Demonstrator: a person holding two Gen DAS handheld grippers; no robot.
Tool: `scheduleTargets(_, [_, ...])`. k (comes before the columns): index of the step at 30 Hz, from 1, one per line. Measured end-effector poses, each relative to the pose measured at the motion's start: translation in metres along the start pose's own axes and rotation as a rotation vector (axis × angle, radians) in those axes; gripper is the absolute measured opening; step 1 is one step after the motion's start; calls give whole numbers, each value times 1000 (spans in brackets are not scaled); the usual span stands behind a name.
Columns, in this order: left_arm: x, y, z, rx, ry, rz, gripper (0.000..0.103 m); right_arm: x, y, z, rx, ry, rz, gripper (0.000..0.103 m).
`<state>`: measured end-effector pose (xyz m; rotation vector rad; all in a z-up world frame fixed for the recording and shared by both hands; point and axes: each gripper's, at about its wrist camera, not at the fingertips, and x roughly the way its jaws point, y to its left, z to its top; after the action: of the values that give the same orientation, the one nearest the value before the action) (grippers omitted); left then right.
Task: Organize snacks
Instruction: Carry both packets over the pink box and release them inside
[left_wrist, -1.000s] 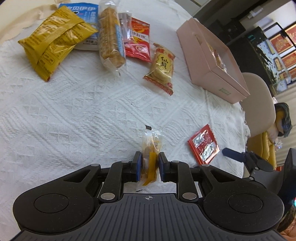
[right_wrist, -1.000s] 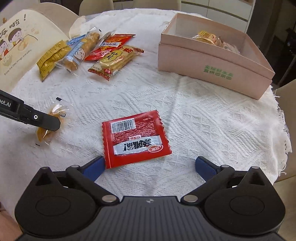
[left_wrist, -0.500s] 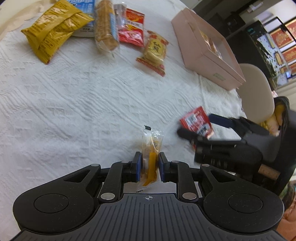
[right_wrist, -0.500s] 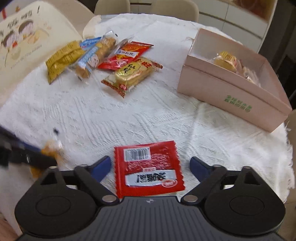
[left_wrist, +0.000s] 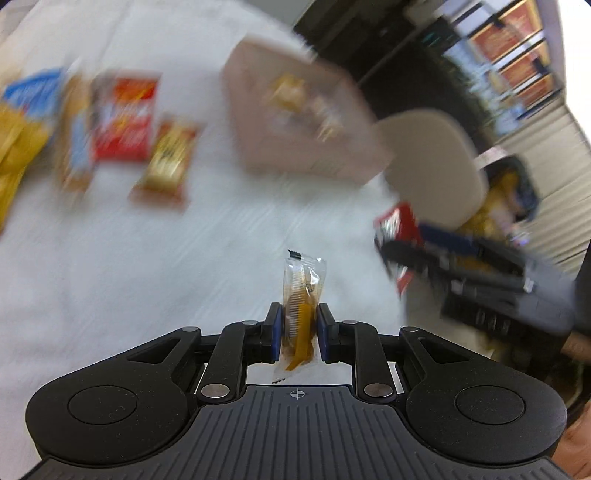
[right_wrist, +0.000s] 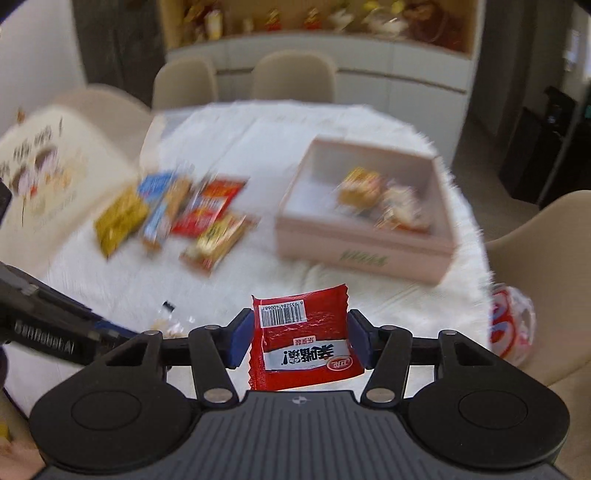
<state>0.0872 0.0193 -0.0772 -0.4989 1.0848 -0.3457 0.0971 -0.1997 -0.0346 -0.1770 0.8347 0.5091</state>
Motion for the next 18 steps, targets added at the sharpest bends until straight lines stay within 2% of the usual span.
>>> scheduleTargets(4, [-17, -28, 58, 47, -121, -50, 23, -31, -23, 21, 36, -90, -46, 55])
scheduleTargets(7, [-16, -46, 104, 60, -185, -98, 24, -45, -38, 30, 42, -135, -72, 55])
scheduleTargets(9, [2, -48, 134, 40, -184, -113, 28, -48, -45, 35, 40, -148, -93, 55])
scheduleTargets(10, [13, -45, 145, 5, -161, -87, 28, -48, -50, 38, 47, -149, -92, 55])
scheduleTargets(12, [24, -36, 156, -74, -153, -55, 29, -47, -57, 44, 54, -146, -89, 55])
scheduleTargets(15, [10, -26, 156, -114, -232, -74, 29, -48, -71, 59, 57, -162, -74, 55])
scheduleTargets(18, [-10, -17, 151, -138, -320, -17, 29, -43, -85, 92, 76, -169, -27, 55])
